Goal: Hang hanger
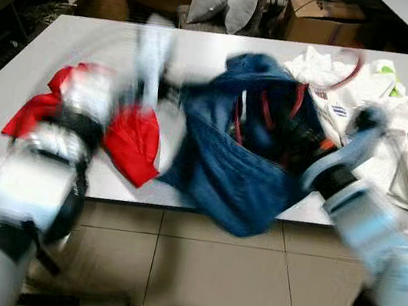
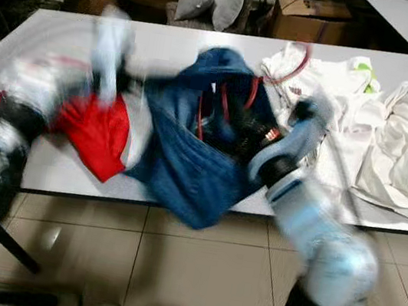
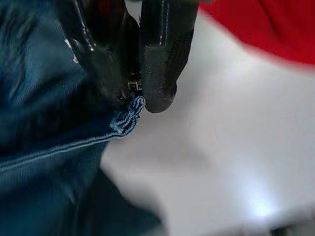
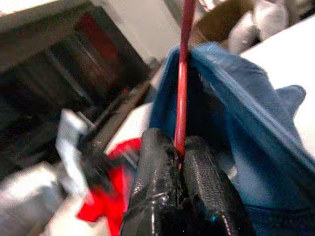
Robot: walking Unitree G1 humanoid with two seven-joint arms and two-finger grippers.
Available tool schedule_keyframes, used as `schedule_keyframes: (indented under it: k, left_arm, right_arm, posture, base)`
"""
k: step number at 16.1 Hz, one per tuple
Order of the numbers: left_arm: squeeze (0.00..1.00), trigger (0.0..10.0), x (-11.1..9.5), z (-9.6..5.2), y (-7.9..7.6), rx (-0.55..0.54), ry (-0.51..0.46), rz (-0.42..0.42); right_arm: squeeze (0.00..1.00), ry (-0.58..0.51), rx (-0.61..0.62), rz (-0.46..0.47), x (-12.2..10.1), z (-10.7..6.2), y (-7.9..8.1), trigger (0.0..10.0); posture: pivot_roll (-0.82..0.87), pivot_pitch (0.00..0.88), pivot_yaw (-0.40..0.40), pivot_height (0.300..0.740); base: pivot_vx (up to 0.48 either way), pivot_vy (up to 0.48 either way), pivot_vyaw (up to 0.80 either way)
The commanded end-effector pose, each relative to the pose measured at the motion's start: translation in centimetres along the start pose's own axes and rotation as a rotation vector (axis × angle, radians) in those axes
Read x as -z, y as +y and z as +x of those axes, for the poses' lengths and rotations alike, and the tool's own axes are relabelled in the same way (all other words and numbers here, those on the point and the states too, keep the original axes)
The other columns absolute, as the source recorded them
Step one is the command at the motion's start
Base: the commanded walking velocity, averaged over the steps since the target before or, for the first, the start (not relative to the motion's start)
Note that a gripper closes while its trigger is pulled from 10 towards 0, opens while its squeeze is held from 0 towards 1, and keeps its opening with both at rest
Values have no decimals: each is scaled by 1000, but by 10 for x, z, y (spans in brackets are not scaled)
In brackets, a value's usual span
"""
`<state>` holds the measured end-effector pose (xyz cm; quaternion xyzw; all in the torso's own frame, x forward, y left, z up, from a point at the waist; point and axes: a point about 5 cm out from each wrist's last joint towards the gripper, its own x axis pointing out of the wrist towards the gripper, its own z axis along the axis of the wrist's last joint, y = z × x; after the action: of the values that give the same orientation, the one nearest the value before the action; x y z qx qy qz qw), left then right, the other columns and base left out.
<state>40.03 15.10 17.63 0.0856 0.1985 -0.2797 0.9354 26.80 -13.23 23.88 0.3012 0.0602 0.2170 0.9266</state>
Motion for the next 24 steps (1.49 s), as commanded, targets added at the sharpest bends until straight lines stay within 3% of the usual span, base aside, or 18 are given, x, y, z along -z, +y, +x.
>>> schedule_keyframes:
  k: [1, 3, 4, 5, 6, 7, 8, 9, 11, 13, 17, 20, 22, 24]
  left_arm:
    - [0, 0, 20, -4, 9, -45, 84, 28]
    - [0, 0, 54, 1, -5, 7, 131, 17]
    - [0, 0, 61, 4, -12, 42, 113, -23]
    - [0, 0, 58, 4, -17, 71, 39, -91]
    - [0, 1137, 54, 4, -19, 78, -8, -151]
    - [0, 10000, 48, 2, -17, 68, -85, -276]
    - [0, 10000, 45, -2, -16, 56, -135, -331]
    - [0, 10000, 41, -16, -14, 38, -249, -400]
    - [1000, 10000, 39, -27, -15, 27, -312, -378]
    - [1000, 10000, 41, -37, -20, 34, -318, -342]
    - [1000, 10000, 39, -51, -26, 66, -331, -367]
    - [1000, 10000, 36, -62, -41, 205, -315, -414]
    - [1000, 10000, 28, -68, -37, 151, -349, -399]
    - [980, 10000, 12, -86, -24, 25, -444, -355]
  right_arm:
    - [0, -85, -74, -14, -17, -8, 15, 10000]
    - [0, -78, -105, -11, -19, -8, 19, 10000]
    - [0, -63, -103, -5, -18, -7, 18, 10000]
    - [0, -41, -85, -11, -15, -6, 16, 10000]
    - [0, -27, -71, -16, -13, -6, 14, 10000]
    - [0, -12, -50, -22, -12, -7, 12, 10000]
    - [0, -5, -38, -25, -11, -6, 11, 10000]
    - [0, 6, -30, -28, -8, -5, 12, 10000]
    - [0, 12, -32, -29, -7, -5, 12, 10000]
    - [0, 36, -20, -42, -5, -6, 10, 10000]
    - [0, 66, 10, -81, -5, -9, 4, 10000]
    - [0, 79, 18, -68, -3, -11, 1, 10000]
    - [0, 59, 27, -91, -5, -11, 1, 10000]
    - [0, 66, 50, -118, -5, -13, 1, 10000]
  posture:
    - [-15, 0, 90, 740]
    - [-18, 0, 80, 740]
    - [-18, 0, 74, 740]
    - [-17, 0, 67, 740]
    - [-16, 0, 60, 740]
    - [-12, 0, 50, 740]
    - [-11, 0, 44, 740]
    - [-7, 0, 30, 740]
    - [-3, 0, 20, 740]
    - [-6, 0, 10, 740]
    - [-7, 0, 4, 740]
    - [-4, 0, 0, 740]
    - [-6, 0, 10, 740]
    - [-11, 0, 19, 740]
  base:
    - [0, 0, 0]
    - [0, 0, 0]
    - [0, 0, 0]
    - [0, 0, 0]
    - [0, 0, 0]
    - [0, 0, 0]
    - [0, 0, 0]
    - [0, 0, 0]
    - [0, 0, 0]
    - [0, 0, 0]
    - [0, 0, 0]
    - [0, 0, 0]
    - [0, 0, 0]
    - [0, 0, 0]
